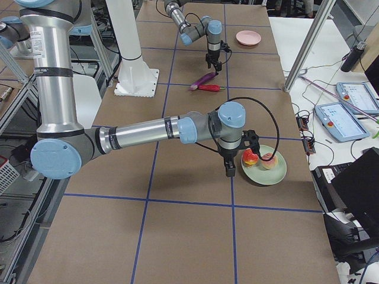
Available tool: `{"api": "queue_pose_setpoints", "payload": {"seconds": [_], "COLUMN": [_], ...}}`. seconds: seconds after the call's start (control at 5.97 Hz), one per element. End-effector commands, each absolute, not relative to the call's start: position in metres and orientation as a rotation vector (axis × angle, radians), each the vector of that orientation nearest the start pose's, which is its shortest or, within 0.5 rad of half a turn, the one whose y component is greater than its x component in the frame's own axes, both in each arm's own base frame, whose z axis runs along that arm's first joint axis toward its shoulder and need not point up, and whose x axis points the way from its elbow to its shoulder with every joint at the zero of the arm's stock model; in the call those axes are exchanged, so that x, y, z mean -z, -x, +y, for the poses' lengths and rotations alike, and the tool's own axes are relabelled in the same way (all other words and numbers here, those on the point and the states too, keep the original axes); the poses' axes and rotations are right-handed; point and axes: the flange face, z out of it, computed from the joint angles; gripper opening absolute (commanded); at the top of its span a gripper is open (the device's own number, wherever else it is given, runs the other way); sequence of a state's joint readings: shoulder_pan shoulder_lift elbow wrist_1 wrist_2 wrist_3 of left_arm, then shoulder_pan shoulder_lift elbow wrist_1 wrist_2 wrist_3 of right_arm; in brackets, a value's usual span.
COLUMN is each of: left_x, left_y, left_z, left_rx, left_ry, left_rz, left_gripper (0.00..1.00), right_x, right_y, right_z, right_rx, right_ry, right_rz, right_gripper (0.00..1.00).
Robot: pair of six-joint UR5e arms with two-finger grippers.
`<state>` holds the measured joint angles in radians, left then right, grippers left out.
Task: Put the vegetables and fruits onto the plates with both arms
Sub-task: 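Grasp the purple eggplant with the left gripper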
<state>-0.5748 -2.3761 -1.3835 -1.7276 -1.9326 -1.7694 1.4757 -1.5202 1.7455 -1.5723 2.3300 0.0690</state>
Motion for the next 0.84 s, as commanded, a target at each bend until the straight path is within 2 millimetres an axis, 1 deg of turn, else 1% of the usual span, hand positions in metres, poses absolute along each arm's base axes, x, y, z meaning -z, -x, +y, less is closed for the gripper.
{"api": "queue_pose_setpoints", "payload": {"seconds": [0.0,0.17,0.34,0.5,0.67], "left_x": [-0.229,-0.235,-0.232,-0.225,-0.195], "left_y": [-0.615,-0.614,-0.607,-0.589,-0.543], "left_z": [-0.48,-0.48,-0.484,-0.495,-0.505], "left_rx": [0.59,0.576,0.583,0.531,0.411], "left_ry": [0.155,0.15,0.144,0.113,0.037], "left_rz": [0.788,0.759,0.752,0.718,0.719], "left_gripper": [0.51,0.01,0.0,0.0,0.0], "right_x": [-0.547,-0.548,-0.548,-0.547,-0.547], "right_y": [-0.015,-0.014,-0.014,-0.014,-0.014], "right_z": [-0.521,-0.522,-0.522,-0.522,-0.522], "right_rx": [0.105,0.105,0.104,0.105,0.103], "right_ry": [-0.149,-0.147,-0.147,-0.148,-0.148], "right_rz": [-0.772,-0.772,-0.772,-0.772,-0.772], "right_gripper": [1.0,1.0,1.0,1.0,1.0]}}
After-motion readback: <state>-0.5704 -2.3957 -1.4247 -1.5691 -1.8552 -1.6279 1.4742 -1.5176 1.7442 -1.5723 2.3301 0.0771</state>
